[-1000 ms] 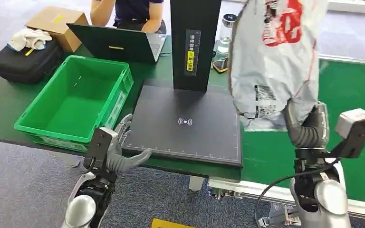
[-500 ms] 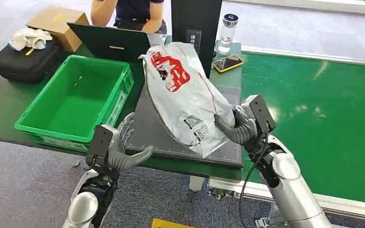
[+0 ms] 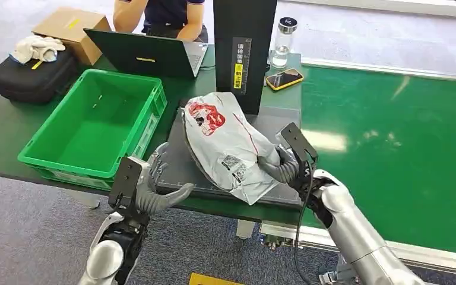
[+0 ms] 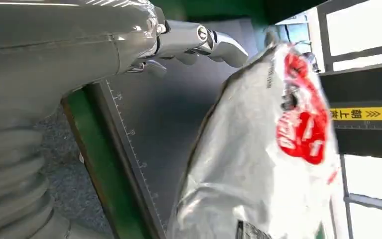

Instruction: Moved the parcel from conveyor to table for the left to box.

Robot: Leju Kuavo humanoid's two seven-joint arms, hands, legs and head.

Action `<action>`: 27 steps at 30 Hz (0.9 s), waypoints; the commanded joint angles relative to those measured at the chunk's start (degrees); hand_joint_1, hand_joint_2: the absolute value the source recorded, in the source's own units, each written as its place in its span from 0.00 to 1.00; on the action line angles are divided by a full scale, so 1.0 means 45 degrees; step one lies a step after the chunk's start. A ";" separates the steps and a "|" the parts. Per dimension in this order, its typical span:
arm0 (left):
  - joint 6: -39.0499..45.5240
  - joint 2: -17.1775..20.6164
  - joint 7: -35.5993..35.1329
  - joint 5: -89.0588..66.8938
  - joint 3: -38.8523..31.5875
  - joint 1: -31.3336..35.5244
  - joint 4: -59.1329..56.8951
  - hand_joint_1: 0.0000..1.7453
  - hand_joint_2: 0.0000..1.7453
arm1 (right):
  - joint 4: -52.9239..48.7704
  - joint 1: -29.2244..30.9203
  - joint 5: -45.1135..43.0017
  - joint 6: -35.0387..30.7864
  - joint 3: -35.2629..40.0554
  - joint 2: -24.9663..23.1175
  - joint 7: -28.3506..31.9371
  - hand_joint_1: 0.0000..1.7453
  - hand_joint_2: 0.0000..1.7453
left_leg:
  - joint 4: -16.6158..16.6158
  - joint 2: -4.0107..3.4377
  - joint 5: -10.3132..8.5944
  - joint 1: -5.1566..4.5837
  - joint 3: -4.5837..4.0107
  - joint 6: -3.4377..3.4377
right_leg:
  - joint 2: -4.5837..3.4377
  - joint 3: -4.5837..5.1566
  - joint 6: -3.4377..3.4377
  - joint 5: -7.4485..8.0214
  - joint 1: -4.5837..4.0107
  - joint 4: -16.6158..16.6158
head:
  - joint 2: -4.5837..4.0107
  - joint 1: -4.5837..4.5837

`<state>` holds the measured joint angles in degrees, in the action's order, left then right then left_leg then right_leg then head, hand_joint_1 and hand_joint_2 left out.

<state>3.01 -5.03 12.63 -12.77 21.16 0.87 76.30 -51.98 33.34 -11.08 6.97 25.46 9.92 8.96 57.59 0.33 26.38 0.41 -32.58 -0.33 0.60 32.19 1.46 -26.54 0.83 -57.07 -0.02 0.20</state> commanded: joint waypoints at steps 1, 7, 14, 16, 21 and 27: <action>0.0119 0.0499 -0.0169 0.0065 0.0401 0.0129 -0.0313 0.00 1.00 | 0.2085 0.0986 0.0004 -0.0335 0.0707 -0.0462 -0.0196 1.00 1.00 | -0.0011 -0.0032 0.0003 -0.0002 0.0021 0.0006 | -0.0033 -0.0007 -0.0013 0.0003 0.0001 0.0004 | 0.0000 0.0000; 0.0192 0.0554 -0.0195 0.0106 0.0480 0.0082 -0.0345 0.00 1.00 | 0.2056 0.0743 -0.0029 -0.0651 0.0763 -0.0366 -0.0324 1.00 1.00 | -0.0027 -0.0037 -0.0001 -0.0003 0.0043 0.0010 | -0.0040 -0.0023 -0.0023 0.0008 0.0001 0.0018 | 0.0000 0.0000; 0.0240 0.0563 -0.0155 0.0193 0.0597 0.0331 -0.0678 0.00 1.00 | 0.2187 0.0651 -0.0258 -0.0837 0.0704 -0.0284 -0.0372 1.00 1.00 | -0.0015 -0.0009 -0.0003 -0.0001 0.0023 0.0007 | -0.0011 -0.0013 -0.0014 0.0003 -0.0001 0.0012 | 0.0000 0.0000; 0.0240 0.0563 -0.0155 0.0193 0.0597 0.0331 -0.0678 0.00 1.00 | 0.2187 0.0651 -0.0258 -0.0837 0.0704 -0.0284 -0.0372 1.00 1.00 | -0.0019 -0.0017 -0.0002 -0.0001 0.0033 0.0008 | -0.0019 -0.0019 -0.0018 0.0003 0.0000 0.0013 | 0.0000 0.0000; 0.0240 0.0563 -0.0155 0.0193 0.0597 0.0331 -0.0678 0.00 1.00 | 0.2187 0.0651 -0.0258 -0.0837 0.0704 -0.0284 -0.0372 1.00 1.00 | -0.0011 -0.0009 -0.0003 -0.0003 0.0018 0.0005 | -0.0011 -0.0006 -0.0011 0.0002 0.0002 0.0006 | 0.0000 0.0000; 0.0288 0.0583 -0.0107 0.0273 0.0662 0.0373 -0.0749 0.00 1.00 | 0.2076 0.0526 -0.0356 -0.0908 0.0834 -0.0334 -0.0398 1.00 1.00 | -0.0021 -0.0024 -0.0004 -0.0003 0.0031 0.0009 | -0.0028 -0.0013 -0.0021 0.0007 0.0001 0.0013 | -0.0004 0.0000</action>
<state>4.22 -4.31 12.06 -11.89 22.12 0.38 76.28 -45.31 34.58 -12.00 3.10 27.61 9.55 7.37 57.59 0.32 26.38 0.41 -32.57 -0.33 0.59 32.21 1.46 -26.54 0.83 -57.07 -0.04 0.20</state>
